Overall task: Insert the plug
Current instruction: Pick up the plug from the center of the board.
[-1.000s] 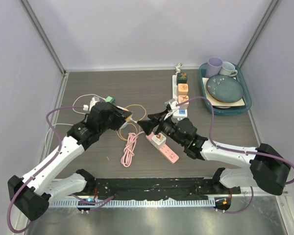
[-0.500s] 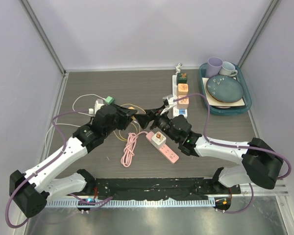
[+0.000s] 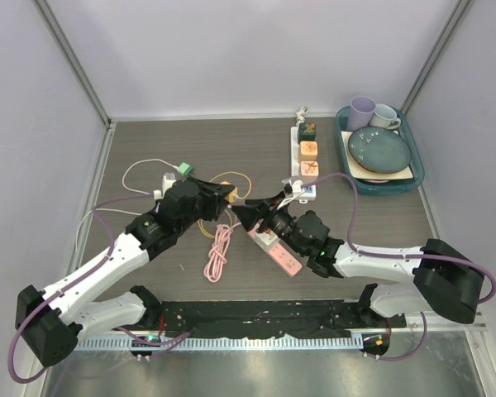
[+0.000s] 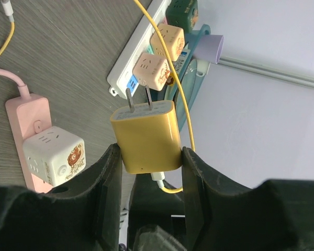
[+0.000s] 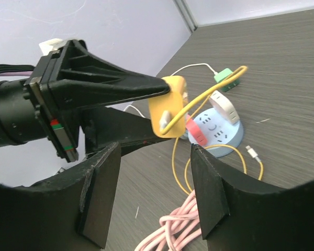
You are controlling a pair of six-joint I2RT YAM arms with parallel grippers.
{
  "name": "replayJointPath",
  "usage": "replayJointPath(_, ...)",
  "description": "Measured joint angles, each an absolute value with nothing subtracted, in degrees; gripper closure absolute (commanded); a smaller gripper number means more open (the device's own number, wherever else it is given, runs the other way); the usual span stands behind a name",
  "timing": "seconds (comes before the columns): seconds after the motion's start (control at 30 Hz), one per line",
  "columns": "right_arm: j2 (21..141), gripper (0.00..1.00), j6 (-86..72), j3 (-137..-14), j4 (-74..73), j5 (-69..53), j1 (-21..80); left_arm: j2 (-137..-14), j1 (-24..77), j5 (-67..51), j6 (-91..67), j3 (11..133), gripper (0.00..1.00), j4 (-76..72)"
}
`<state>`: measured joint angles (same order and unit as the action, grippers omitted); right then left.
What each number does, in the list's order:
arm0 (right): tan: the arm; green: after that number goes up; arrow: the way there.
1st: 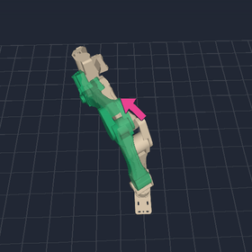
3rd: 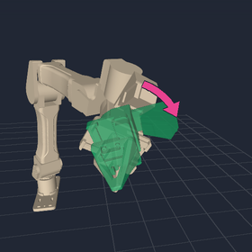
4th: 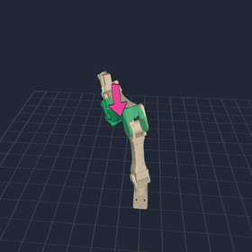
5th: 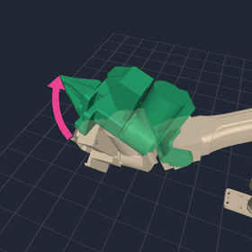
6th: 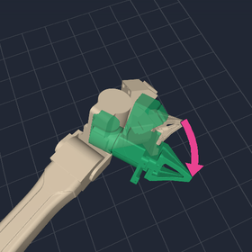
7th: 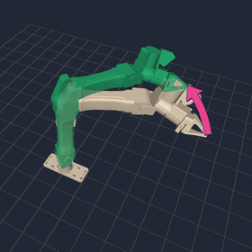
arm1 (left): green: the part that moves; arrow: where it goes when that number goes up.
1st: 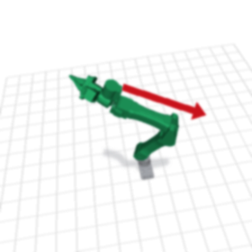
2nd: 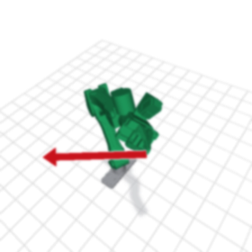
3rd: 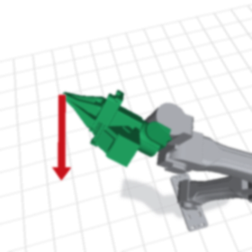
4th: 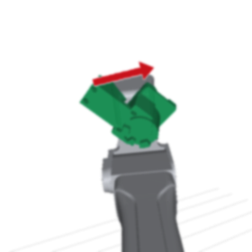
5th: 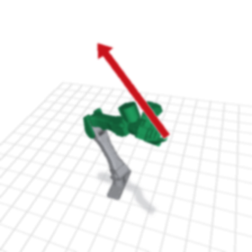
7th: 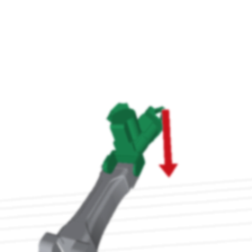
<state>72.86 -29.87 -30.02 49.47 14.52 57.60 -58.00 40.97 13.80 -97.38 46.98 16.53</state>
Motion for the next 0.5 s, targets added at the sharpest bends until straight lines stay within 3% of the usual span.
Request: replayJointPath(0.5,77.9,0.44,-27.6,-32.7,54.1,19.2,58.9,-58.0,42.6,13.9,-98.9,47.0,0.8,16.3)
